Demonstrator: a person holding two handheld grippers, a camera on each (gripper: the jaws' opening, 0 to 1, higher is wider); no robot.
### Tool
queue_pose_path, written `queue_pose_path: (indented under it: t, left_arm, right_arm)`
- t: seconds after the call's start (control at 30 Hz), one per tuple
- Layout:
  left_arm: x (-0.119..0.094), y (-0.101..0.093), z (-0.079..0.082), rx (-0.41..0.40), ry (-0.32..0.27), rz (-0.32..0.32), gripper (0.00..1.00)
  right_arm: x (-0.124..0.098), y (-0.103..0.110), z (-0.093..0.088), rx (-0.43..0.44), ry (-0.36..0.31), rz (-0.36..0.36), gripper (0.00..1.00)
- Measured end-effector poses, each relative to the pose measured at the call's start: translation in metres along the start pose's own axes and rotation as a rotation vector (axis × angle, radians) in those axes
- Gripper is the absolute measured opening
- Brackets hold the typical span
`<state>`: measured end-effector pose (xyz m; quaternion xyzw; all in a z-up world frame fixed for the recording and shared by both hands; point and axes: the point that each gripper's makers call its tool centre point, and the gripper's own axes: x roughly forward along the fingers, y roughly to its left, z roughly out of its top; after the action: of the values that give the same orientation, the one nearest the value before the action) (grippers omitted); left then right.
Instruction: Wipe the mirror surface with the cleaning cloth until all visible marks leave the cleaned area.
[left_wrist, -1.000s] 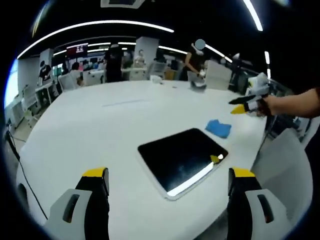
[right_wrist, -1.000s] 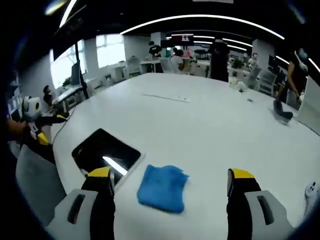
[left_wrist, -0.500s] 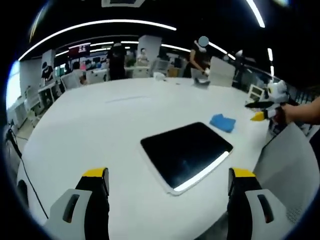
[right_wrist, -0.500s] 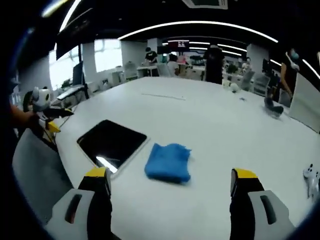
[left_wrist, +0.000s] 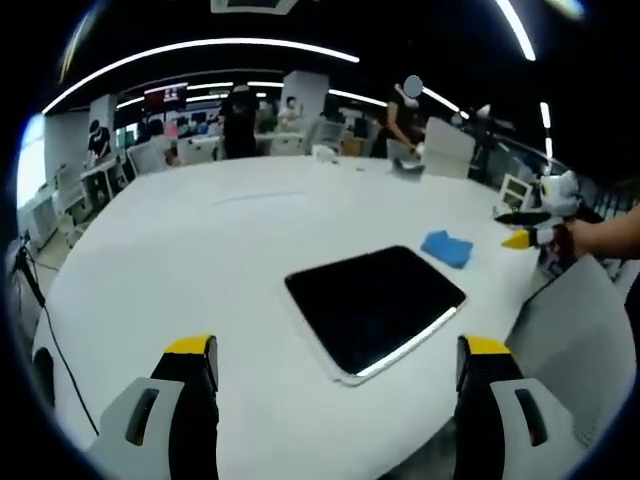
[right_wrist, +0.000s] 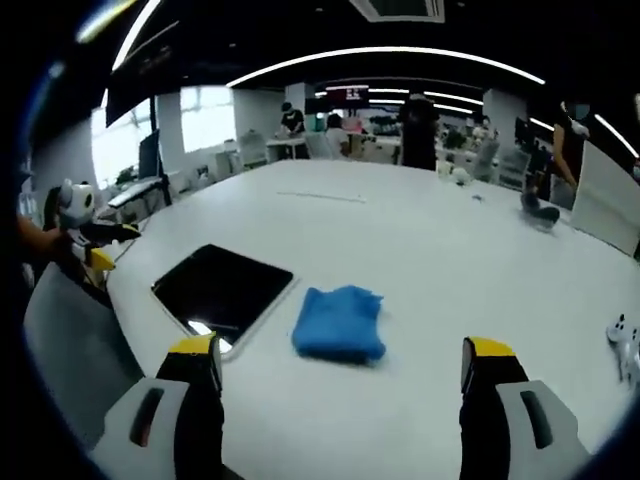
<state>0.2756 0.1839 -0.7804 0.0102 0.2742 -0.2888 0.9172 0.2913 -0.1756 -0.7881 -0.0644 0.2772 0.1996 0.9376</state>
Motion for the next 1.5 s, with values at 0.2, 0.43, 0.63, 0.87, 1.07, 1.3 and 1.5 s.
queue_pose_path:
  t: [0.2, 0.43, 0.63, 0.87, 1.07, 1.3, 1.5]
  left_arm:
    - [-0.003, 0.003, -0.002, -0.003, -0.002, 0.011, 1.0]
    - [0.002, 0.001, 0.002, -0.048, -0.04, 0.019, 1.0]
    - [0.009, -0.013, 0.004, -0.028, -0.049, 0.011, 1.0]
    - [0.008, -0.017, 0.005, 0.005, -0.044, 0.011, 1.0]
    - [0.009, -0.021, 0.002, 0.039, -0.03, 0.01, 1.0]
    - [0.008, -0.018, 0.0, 0.026, -0.032, 0.025, 1.0]
    - [0.005, -0.02, 0.019, -0.026, -0.093, -0.002, 1.0]
  right_arm:
    - [-0.005, -0.005, 0.002, -0.009, 0.013, -0.018, 1.0]
    - [-0.014, -0.007, -0.002, -0.052, 0.001, -0.027, 1.0]
    - [-0.012, 0.001, -0.006, -0.042, 0.005, -0.006, 1.0]
    - [-0.013, -0.004, -0.005, -0.013, -0.017, -0.013, 1.0]
    - [-0.013, 0.0, -0.008, -0.012, -0.003, -0.009, 1.0]
    - [-0.012, 0.002, -0.01, -0.008, 0.005, 0.001, 1.0]
    - [-0.013, 0.007, -0.001, -0.05, -0.002, 0.011, 1.0]
